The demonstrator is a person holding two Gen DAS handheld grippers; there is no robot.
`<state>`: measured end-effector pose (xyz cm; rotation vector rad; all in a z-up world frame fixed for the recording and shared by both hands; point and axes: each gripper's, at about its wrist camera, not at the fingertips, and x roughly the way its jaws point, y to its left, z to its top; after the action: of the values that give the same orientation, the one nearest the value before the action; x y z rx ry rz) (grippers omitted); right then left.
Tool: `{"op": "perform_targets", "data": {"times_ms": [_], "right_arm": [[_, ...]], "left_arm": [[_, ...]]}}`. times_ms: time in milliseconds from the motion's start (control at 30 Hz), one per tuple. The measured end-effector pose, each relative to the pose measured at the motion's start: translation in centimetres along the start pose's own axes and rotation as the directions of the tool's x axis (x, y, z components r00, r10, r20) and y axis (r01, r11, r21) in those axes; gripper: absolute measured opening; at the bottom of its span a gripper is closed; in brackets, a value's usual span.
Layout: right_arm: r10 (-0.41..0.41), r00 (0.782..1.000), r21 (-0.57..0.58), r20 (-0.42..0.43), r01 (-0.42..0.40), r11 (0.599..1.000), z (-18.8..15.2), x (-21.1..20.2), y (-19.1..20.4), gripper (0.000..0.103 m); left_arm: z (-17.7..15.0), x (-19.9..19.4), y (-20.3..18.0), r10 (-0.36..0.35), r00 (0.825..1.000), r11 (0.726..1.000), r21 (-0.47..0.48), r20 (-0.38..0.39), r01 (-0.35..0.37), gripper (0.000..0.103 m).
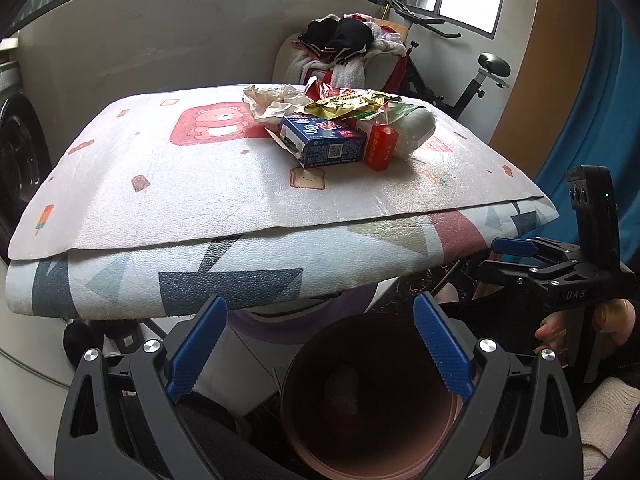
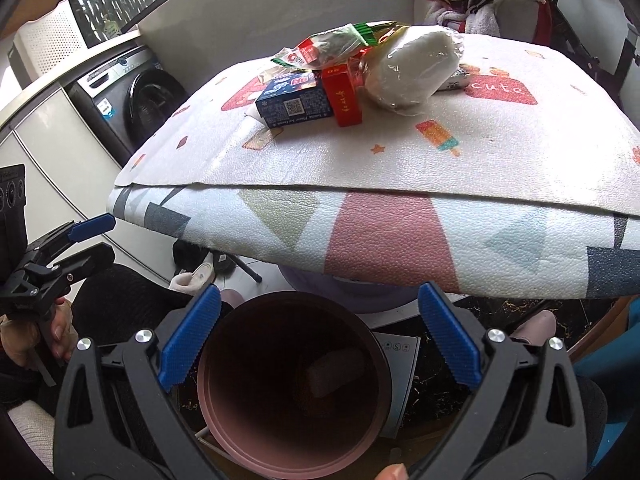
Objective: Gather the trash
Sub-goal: 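Grasp the green snack packet on the table with the right gripper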
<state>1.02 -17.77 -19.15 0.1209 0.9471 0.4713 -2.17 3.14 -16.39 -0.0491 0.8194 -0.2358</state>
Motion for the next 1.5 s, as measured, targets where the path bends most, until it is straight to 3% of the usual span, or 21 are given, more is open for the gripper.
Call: {"op": "perform_targets", "data": {"times_ms": [67,167,267,500,633,867,1033,1233,1300,1500], "right_arm": [[0.007,1.000,0.005,0.001,-0.007,1.000,0.2,0.0,-0.3,0.097],[-0.086,0.996,-0.006,0.014,0.087,0.996,0.9,-0.3,-0.7,0.097],[-0.114,0.992,-0.011,0.058,0.114,0.993,2.2,-1.0,-1.4,0.097],[-0.065,0.985,0.045,0.161,0.059,0.997,7.8,-1.9,-2.2,0.097],[-0.027,0.978,0.021,0.207,0.023,1.000,11.0,-1.0,-1.3,0.097],[-0.018,0.980,0.018,0.198,0.015,1.000,15.6,2.8,0.1,0.094],[-0.023,0.989,0.087,0.143,0.011,0.996,17.3,5.7,-0.6,0.080],[-0.007,0.995,0.037,0.098,0.003,0.999,16.2,5.5,-0.2,0.044],[0.014,0.995,0.033,0.099,-0.017,0.999,15.5,4.9,-0.4,0.027],[0.060,0.988,0.068,0.140,-0.070,0.995,14.0,2.7,-2.3,0.013]], "left_arm": [[0.0,0.1,-0.1,0.003,1.000,1.000,0.002,-0.003,-0.003,0.092],[0.0,0.3,-0.2,0.005,1.000,1.000,0.005,-0.006,-0.005,0.092],[0.1,0.4,-0.3,0.008,1.000,1.000,0.003,-0.009,-0.008,0.092],[0.3,1.0,0.0,0.008,1.000,1.000,-0.022,-0.015,-0.009,0.092],[0.4,1.1,0.3,0.014,1.000,0.999,-0.041,-0.012,-0.015,0.092],[0.7,1.2,1.0,-0.006,1.000,0.997,-0.073,-0.008,0.005,0.092],[0.9,1.3,1.2,-0.017,1.000,0.996,-0.092,-0.008,0.016,0.092],[1.2,1.7,1.8,-0.016,1.000,0.992,-0.125,-0.026,0.012,0.092],[1.5,1.9,2.1,-0.033,0.999,0.989,-0.147,-0.033,0.028,0.092],[2.4,2.8,2.4,-0.067,0.996,0.977,-0.205,-0.051,0.055,0.092]]}}
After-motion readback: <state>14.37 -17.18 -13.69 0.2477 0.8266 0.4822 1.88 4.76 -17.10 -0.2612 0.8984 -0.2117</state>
